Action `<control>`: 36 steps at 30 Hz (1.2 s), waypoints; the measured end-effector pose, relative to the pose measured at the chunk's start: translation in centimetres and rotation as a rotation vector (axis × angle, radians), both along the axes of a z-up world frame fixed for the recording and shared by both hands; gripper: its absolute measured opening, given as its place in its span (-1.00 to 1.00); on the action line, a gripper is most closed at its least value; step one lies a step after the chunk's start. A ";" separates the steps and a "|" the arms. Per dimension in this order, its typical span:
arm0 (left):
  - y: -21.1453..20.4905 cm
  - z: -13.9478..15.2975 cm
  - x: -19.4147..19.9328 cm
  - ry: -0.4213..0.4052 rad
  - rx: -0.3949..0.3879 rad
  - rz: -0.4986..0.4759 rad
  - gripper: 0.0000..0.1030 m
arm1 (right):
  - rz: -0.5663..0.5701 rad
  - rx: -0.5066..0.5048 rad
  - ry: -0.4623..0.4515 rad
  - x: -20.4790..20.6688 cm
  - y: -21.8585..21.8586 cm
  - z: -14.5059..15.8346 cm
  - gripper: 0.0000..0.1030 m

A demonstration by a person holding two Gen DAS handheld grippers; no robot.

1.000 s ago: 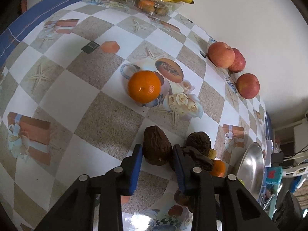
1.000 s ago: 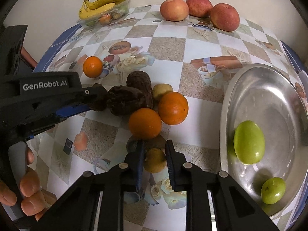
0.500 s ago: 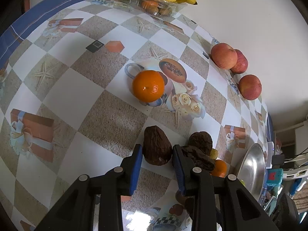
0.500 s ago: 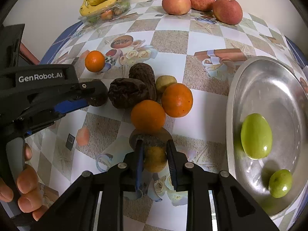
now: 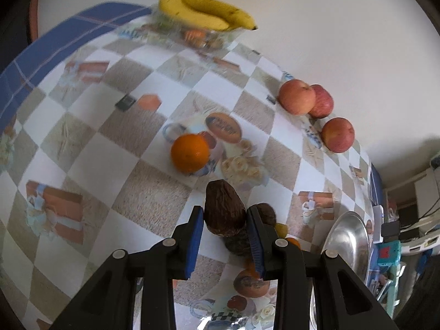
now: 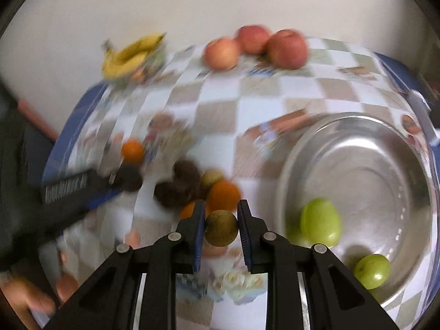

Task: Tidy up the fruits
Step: 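Carry the brown fruit in the left tool while the right tool carries the yellow fruit to the bowl, then open the left tool over the bowl while the right tool drops the yellow fruit in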

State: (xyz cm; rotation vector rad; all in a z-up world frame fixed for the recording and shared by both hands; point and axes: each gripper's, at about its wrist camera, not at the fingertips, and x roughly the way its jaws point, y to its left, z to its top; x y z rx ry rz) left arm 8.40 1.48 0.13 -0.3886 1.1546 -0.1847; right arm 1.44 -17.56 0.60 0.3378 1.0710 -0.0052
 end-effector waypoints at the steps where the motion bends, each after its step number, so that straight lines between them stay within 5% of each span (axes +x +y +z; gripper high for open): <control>1: -0.3 0.2 0.0 -0.008 0.009 -0.007 -0.34 | -0.032 0.022 -0.004 0.3 -0.6 0.3 -0.52; 12: -4.1 0.7 -0.7 -0.054 0.076 -0.109 -0.34 | -0.213 -0.013 -0.071 0.6 -7.1 2.0 -0.52; 22: -14.7 2.0 -5.8 -0.132 0.100 -0.459 -0.34 | -0.436 -0.088 -0.019 -3.5 -16.5 1.3 -0.52; 27: -19.2 1.5 -6.9 -0.163 0.115 -0.564 -0.34 | -0.451 -0.048 -0.009 -3.8 -17.7 0.6 -0.52; 36: -22.4 -0.7 -5.4 -0.217 0.174 -0.606 -0.33 | -0.422 -0.007 0.059 -2.8 -17.3 -2.5 -0.51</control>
